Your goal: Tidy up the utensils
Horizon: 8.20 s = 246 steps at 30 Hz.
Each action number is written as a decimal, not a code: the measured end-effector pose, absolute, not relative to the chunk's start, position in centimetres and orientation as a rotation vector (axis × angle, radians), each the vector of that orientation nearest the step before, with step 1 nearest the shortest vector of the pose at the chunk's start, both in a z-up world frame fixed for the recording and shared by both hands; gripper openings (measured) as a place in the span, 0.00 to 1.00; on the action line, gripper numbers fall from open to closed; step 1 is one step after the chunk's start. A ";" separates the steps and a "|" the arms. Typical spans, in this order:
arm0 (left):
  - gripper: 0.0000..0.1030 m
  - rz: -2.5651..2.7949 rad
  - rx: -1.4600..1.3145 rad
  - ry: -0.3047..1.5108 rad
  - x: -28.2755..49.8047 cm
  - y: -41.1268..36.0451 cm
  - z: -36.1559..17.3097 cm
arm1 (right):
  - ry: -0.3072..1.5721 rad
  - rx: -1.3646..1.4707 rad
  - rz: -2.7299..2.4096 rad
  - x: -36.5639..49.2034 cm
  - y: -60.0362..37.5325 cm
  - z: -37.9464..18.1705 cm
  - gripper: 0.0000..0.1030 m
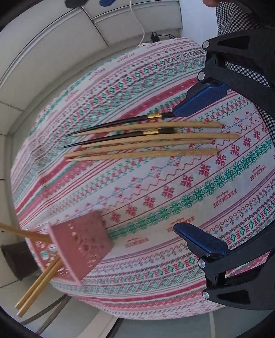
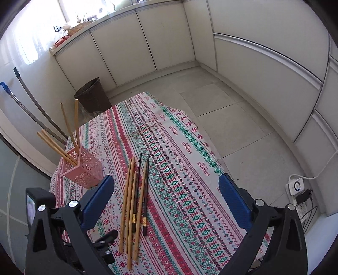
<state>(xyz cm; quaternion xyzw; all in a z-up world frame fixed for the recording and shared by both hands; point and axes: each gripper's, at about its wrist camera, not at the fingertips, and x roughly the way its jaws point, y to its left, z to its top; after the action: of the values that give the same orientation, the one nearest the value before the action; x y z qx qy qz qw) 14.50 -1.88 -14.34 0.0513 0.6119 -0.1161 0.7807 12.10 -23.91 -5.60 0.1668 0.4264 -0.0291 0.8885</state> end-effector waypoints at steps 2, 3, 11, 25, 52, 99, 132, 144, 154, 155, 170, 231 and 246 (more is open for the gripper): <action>0.93 -0.239 0.105 1.367 14.4 -1.6 -15.7 | 0.898 0.365 -0.059 12.2 -24.3 -5.7 0.94; 0.93 -0.231 0.099 1.380 14.5 -1.5 -16.1 | 0.906 0.384 -0.055 12.3 -24.5 -5.8 0.94; 0.92 -0.259 -0.023 1.278 16.0 -2.3 -14.9 | 0.912 0.503 -0.056 12.1 -26.5 -5.5 0.94; 0.37 -0.283 0.062 1.188 25.4 -9.9 -13.9 | 0.923 0.769 -0.066 12.8 -33.0 -6.1 0.94; 0.08 -0.072 0.162 1.333 31.7 -8.2 -16.2 | 0.945 0.891 -0.012 13.7 -34.3 -7.1 0.94; 0.04 -0.299 -0.106 1.004 12.6 4.3 -5.7 | 1.345 0.646 0.124 28.1 -18.9 -20.6 0.11; 0.04 -0.236 -0.068 0.777 8.2 4.9 0.7 | 0.840 0.375 0.219 12.8 -19.4 -2.2 0.05; 0.04 -0.232 -0.099 0.696 8.2 5.9 5.4 | 0.690 0.420 0.273 11.9 -20.5 4.6 0.05; 0.04 -0.145 -0.081 0.534 11.7 7.1 13.0 | 0.579 0.488 0.308 14.4 -21.8 8.9 0.05; 0.04 -0.131 -0.081 0.520 12.3 7.1 13.5 | 0.576 0.493 0.309 14.6 -21.8 8.9 0.05; 0.06 -0.007 -0.206 0.611 19.1 10.0 8.8 | 0.610 0.517 0.353 17.7 -20.4 8.4 0.05; 0.77 0.056 -0.034 0.507 11.5 6.6 5.1 | 0.587 0.123 0.046 14.5 -13.9 2.9 0.69; 0.93 0.059 0.006 0.517 11.4 4.9 4.4 | 0.592 0.112 -0.027 13.6 -16.1 2.2 0.88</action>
<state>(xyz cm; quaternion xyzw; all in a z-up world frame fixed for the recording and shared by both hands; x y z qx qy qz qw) 11.38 4.88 4.36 0.0031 0.2554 0.0294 0.9664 13.61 -16.12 2.16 0.0553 0.2917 -0.0135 0.9548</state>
